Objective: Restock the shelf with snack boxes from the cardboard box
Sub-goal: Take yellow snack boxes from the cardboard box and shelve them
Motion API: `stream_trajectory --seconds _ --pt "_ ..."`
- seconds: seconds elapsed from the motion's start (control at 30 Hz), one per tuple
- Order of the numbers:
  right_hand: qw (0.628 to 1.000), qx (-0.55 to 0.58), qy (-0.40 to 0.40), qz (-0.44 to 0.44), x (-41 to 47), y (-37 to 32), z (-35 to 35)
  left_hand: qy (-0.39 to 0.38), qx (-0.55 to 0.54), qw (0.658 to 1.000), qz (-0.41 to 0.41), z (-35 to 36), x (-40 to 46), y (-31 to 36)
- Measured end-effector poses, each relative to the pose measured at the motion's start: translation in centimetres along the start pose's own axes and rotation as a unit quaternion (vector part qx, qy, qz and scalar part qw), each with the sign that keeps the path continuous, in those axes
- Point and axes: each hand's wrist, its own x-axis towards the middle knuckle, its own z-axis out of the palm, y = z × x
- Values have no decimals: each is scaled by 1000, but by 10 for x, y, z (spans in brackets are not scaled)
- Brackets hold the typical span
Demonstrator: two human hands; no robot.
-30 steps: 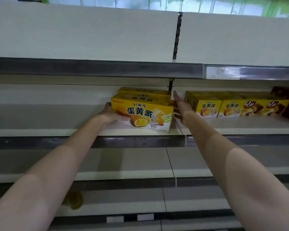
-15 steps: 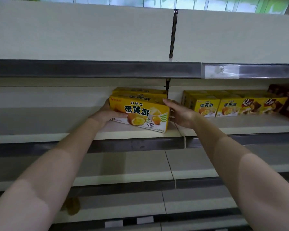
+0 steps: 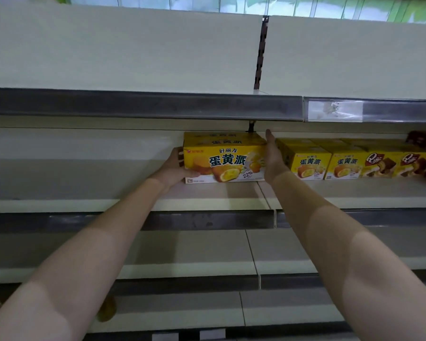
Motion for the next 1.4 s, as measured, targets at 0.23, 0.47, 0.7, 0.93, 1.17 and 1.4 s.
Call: stream_trajectory --seconds 0.23,0.47,0.7,0.93,1.17,1.4 --pt "999 -25 30 -38 13 4 -1 17 44 999 4 17 20 3" --pt "982 -48 164 -81 19 18 0 -20 72 997 21 22 26 1" --pt "981 -83 143 -103 27 20 -7 0 95 995 40 34 26 -4" --pt "989 -113 90 -1 12 0 -15 58 188 980 -10 36 18 5" --pt "926 -370 72 -36 -11 12 -24 160 368 915 -30 44 -9 19" --pt "879 -458 94 -93 -56 18 -52 90 355 931 -8 65 -48 40"
